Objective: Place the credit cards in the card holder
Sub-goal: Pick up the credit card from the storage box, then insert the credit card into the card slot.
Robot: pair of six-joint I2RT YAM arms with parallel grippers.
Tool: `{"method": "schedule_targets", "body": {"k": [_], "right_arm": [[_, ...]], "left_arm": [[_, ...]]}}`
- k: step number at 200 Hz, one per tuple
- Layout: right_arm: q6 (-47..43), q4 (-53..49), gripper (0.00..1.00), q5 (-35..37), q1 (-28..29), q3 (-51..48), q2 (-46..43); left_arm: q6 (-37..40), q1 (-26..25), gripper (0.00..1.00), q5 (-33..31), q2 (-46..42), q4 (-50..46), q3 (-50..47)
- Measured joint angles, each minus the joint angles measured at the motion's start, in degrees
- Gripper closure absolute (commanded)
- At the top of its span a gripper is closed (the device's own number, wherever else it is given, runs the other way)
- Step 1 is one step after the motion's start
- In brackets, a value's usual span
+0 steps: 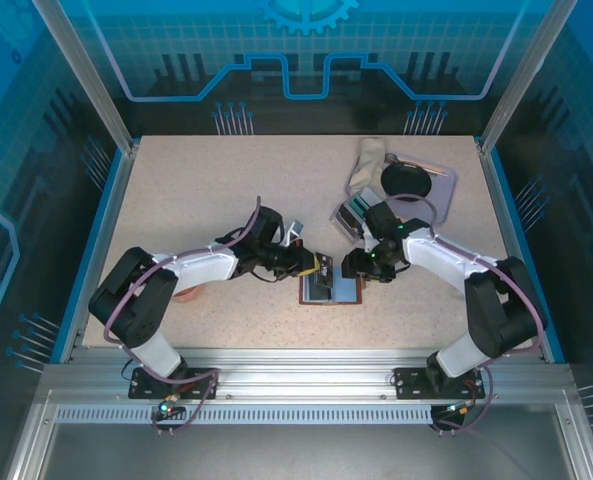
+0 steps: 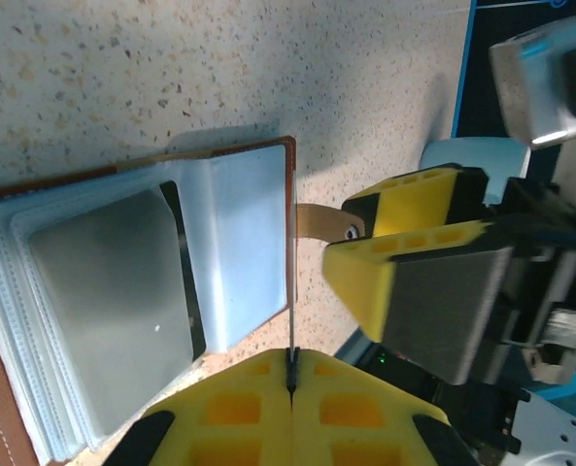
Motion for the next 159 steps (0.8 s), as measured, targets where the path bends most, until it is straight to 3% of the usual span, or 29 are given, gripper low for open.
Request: {"method": "schedule_targets", "body": {"k": [40,159], "right_arm": [[-0.4,-0.6,0.43,2.9,0.8,0.0,3.3],[-0.3,2.8,0.65,1.1,0.3,-1.2,6.5]], "left_arm": [[0.5,-0.7,1.00,-1.6,2.4,0.1,0.0],[-0.1,-2.8,1.00,-2.7,9.5,7.0,-1.2]]}}
